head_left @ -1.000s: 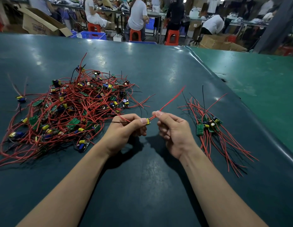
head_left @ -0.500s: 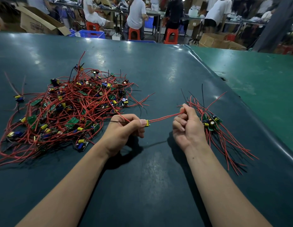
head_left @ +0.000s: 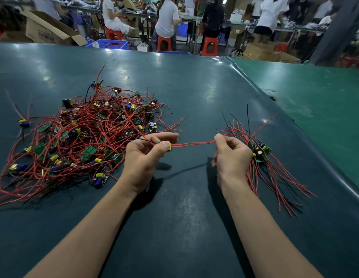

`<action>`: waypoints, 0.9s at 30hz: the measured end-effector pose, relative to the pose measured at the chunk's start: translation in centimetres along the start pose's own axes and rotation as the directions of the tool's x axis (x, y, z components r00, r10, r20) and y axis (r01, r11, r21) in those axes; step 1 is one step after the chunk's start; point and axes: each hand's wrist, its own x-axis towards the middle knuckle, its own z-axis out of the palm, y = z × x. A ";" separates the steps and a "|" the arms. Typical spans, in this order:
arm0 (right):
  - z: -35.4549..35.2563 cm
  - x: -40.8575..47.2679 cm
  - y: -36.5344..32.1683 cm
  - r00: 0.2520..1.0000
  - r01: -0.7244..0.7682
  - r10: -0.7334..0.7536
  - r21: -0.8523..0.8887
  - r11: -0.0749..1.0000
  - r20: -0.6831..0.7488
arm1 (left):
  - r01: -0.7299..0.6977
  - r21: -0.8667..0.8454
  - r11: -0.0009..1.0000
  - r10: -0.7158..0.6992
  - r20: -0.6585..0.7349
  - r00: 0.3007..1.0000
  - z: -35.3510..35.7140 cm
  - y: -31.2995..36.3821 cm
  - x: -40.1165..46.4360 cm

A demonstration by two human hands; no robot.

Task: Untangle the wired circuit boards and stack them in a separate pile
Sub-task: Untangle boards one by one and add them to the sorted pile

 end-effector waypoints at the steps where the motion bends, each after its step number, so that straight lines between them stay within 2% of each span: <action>1: 0.0 -0.1 0.1 1.000 0.026 -0.026 -0.072 0.997 0.009 | 0.003 -0.028 1.000 -0.003 0.012 1.000 0.2 0.2 -0.1; 4: -0.3 -0.4 -0.1 0.992 0.125 -0.111 -0.278 0.952 0.066 | 0.078 -0.193 0.978 -0.085 -0.029 0.996 0.3 0.7 0.0; 6: -0.4 -0.7 -0.6 0.974 0.181 -0.142 -0.226 0.957 0.179 | 0.109 -0.303 0.947 -0.133 -0.059 0.989 0.0 1.0 0.3; 8: -0.2 -1.7 -1.3 0.913 0.072 -0.030 -0.088 0.994 0.407 | 0.129 -0.308 0.943 -0.146 -0.032 0.989 0.0 1.1 0.4; 10: 0.1 -2.8 -1.8 0.771 -0.149 0.136 -0.032 0.988 0.622 | 0.155 -0.212 0.965 -0.155 0.015 0.988 0.3 1.0 0.2; 12: 0.2 -3.3 -2.0 0.669 -0.248 0.193 -0.030 0.968 0.718 | 0.203 -0.112 0.973 -0.192 0.095 0.977 0.6 0.7 -0.2; 15: 0.0 -3.4 -2.3 0.642 -0.282 0.194 -0.007 0.960 0.742 | 0.263 0.006 0.965 -0.257 0.221 0.941 0.7 0.5 -0.6; 16: -0.1 -3.2 -2.2 0.643 -0.291 0.191 0.006 0.957 0.742 | 0.277 0.012 0.961 -0.272 0.225 0.935 0.7 0.6 -0.5; 19: -0.3 -3.1 -2.4 0.642 -0.307 0.163 0.057 0.950 0.749 | 0.380 -0.110 0.918 -0.354 0.197 0.914 0.7 0.9 -0.3; 21: -0.3 -3.1 -2.5 0.645 -0.305 0.138 0.087 0.948 0.752 | 0.433 -0.090 0.897 -0.406 0.224 0.886 0.7 1.1 -0.2; 24: -0.4 -3.0 -2.6 0.648 -0.314 0.134 0.103 0.944 0.749 | 0.457 -0.048 0.888 -0.427 0.281 0.859 0.6 1.2 -0.2; 27: -0.3 -3.0 -2.5 0.665 -0.293 0.165 0.052 0.955 0.728 | 0.448 -0.063 0.892 -0.423 0.238 0.874 0.6 0.9 -0.1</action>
